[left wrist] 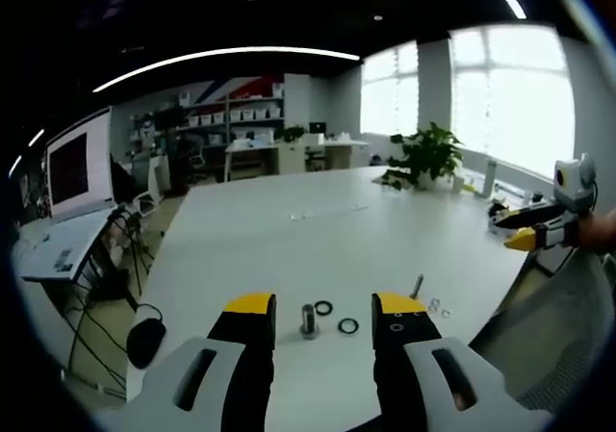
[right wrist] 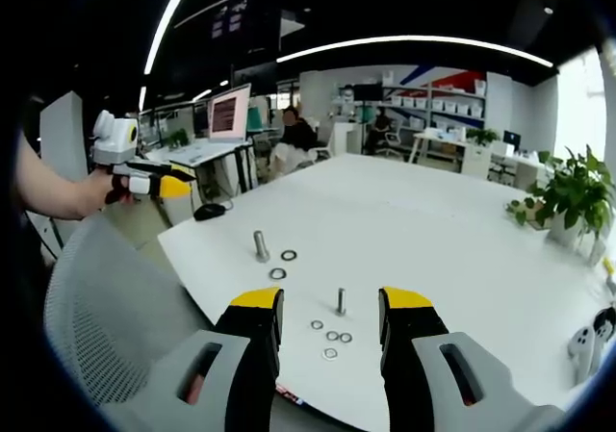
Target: Place the washer onto the threaded stud by aligning its center hole with the stud, sliding it down to the base, and recovering from edge contact or off-axis alignment until the washer reaches the visible bottom stop.
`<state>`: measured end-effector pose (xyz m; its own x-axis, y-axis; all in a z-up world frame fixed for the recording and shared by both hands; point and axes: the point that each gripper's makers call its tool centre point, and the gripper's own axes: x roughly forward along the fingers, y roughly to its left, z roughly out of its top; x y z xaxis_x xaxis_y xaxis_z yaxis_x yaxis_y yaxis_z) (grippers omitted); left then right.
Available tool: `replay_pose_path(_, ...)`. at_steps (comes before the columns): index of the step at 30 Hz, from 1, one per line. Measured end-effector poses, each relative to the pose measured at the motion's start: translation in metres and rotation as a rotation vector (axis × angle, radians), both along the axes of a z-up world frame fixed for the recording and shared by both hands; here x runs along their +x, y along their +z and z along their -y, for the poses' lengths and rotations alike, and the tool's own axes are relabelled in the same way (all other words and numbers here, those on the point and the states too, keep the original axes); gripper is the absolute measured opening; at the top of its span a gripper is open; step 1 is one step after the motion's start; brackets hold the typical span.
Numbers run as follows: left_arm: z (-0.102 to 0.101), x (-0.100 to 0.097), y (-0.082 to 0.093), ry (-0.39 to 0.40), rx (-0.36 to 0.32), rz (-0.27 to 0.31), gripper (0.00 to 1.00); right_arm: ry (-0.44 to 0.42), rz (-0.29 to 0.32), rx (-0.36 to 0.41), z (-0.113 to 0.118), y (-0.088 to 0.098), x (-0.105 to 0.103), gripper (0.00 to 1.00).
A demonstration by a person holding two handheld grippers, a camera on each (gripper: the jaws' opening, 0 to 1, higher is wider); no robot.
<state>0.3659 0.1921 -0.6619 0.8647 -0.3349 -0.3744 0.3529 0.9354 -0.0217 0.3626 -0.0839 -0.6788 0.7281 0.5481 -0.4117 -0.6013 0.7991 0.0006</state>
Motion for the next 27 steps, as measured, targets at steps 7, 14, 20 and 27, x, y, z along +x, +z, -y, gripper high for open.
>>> replay_pose_path(7, 0.0011, -0.0002, -0.0019, -0.007, 0.013, -0.005, 0.38, 0.004, -0.003, 0.002, -0.0008, -0.0002, -0.0007, 0.42)
replay_pose_path(14, -0.0045, -0.0002, -0.0040, 0.016, 0.023, -0.010, 0.38, 0.018, 0.002, 0.002, -0.0040, 0.0008, -0.0017, 0.42)
replay_pose_path(20, -0.0023, -0.0004, -0.0042, 0.006, 0.032, -0.016, 0.38, 0.041, -0.002, 0.002, -0.0079, 0.0005, -0.0023, 0.41)
replay_pose_path(27, 0.0000, -0.0007, -0.0025, -0.003, 0.019, -0.016, 0.38, 0.030, -0.005, 0.001, -0.0056, 0.0005, -0.0004, 0.42)
